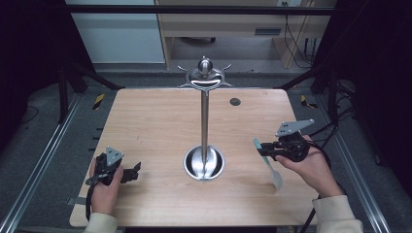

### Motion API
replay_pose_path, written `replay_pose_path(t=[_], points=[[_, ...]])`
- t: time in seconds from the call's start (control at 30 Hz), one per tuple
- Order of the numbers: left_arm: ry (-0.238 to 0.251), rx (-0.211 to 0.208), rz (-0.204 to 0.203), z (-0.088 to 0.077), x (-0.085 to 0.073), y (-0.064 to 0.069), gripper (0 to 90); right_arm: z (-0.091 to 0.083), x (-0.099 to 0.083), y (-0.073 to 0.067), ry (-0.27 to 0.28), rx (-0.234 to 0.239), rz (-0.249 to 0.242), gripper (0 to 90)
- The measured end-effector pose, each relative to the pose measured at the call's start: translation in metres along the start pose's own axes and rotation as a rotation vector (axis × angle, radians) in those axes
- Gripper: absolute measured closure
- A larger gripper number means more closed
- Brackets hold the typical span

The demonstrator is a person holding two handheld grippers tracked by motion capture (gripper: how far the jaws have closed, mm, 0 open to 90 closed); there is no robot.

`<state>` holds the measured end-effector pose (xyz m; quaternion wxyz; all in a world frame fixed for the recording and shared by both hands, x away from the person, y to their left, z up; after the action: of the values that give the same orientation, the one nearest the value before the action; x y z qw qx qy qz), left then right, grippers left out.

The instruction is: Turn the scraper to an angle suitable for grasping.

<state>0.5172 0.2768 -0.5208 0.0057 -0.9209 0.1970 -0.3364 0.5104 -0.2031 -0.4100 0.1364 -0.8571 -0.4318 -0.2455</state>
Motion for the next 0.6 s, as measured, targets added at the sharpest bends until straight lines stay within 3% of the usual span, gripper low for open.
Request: replay_pose_path(t=[0.37, 0.6], points=[[0.017, 0.012, -0.036, -0.004, -0.002, -0.006, 2.3, -0.02, 0.034, 0.0, 0.189, -0.008, -0.002, 74.5], [0.025, 0.009, -0.052, -0.004, -0.002, -0.008, 2.5, -0.029, 0.057, 0.005, 0.249, -0.019, 0.0, 74.5]])
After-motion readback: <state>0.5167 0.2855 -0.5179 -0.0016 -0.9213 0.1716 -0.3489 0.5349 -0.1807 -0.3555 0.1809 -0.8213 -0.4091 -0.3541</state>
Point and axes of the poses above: each handheld gripper's, and its own axes: z roughly forward along the jaws, x roughly out of its top, y roughly to its right, the point moved 7 cm from there along z, roughly forward along the jaws, and after that the axes turned 15 degrees about -y, right-handed, at the moved point
